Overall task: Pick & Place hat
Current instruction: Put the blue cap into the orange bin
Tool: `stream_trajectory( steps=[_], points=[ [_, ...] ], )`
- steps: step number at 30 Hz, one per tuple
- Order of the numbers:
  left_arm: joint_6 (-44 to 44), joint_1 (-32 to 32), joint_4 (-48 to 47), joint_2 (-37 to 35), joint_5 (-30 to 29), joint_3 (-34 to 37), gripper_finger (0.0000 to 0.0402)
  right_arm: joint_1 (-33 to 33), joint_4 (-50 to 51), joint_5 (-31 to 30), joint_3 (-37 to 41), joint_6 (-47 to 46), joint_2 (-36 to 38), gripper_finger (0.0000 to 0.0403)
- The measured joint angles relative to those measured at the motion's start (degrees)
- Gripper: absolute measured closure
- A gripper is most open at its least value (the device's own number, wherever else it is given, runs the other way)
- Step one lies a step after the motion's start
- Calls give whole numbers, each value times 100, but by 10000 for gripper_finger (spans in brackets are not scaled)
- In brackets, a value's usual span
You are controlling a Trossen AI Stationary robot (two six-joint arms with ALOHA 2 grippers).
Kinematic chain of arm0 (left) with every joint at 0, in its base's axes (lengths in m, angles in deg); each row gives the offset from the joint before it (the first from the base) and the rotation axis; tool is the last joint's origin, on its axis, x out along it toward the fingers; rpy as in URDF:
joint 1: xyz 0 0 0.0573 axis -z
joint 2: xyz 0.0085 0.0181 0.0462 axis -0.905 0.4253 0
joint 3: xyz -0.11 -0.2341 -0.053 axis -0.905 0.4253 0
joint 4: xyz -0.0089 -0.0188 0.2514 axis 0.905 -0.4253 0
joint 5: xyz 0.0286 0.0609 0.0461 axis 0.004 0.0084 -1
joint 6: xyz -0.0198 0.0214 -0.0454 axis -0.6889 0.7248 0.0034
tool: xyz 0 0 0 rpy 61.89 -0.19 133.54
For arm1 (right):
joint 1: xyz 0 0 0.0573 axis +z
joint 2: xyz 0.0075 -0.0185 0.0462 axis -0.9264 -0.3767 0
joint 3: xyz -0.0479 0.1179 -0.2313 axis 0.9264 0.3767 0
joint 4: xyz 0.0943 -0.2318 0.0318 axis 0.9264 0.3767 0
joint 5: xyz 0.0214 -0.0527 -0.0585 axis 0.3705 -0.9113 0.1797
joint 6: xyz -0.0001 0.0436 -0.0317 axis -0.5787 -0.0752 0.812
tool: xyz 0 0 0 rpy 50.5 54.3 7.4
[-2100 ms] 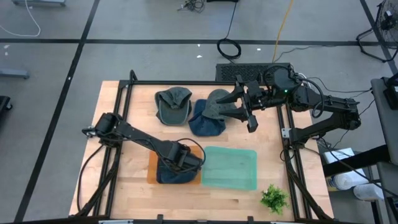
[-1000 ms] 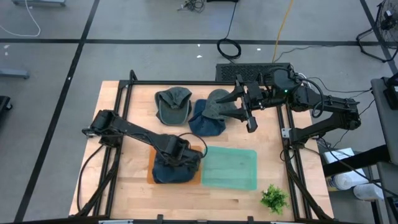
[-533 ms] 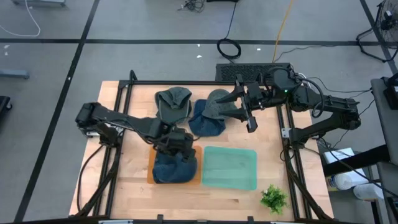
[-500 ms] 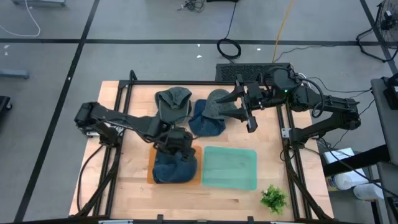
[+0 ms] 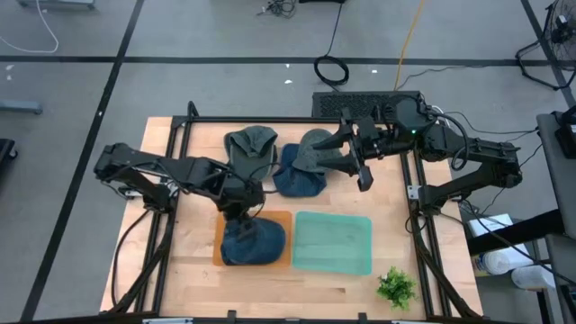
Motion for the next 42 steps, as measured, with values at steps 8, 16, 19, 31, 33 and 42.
stream_trajectory(
  steps=[8, 16, 19, 31, 33, 42],
  points=[
    [1909, -33, -1567, -111, -142, 4, 48, 0, -8, -3, 0, -905, 0, 232],
    [2950, -270, -2591, -156, -868, 0, 48, -1, -10, -7, 0, -1442, 0, 232],
    [3079, -366, -2590, -152, -1023, 0, 48, 0, -9, -7, 0, -1628, 0, 232],
    [4113, -993, -2525, -128, -1528, 0, 48, -3, -11, -8, 0, -2078, 0, 232],
    [4258, -1156, -2517, -128, -1549, 0, 48, -48, -13, -3, 0, -1992, 0, 232],
    [4606, -1667, -2216, -128, -1582, 0, 48, -541, 36, 5, 0, -1067, 295, 232]
  ],
)
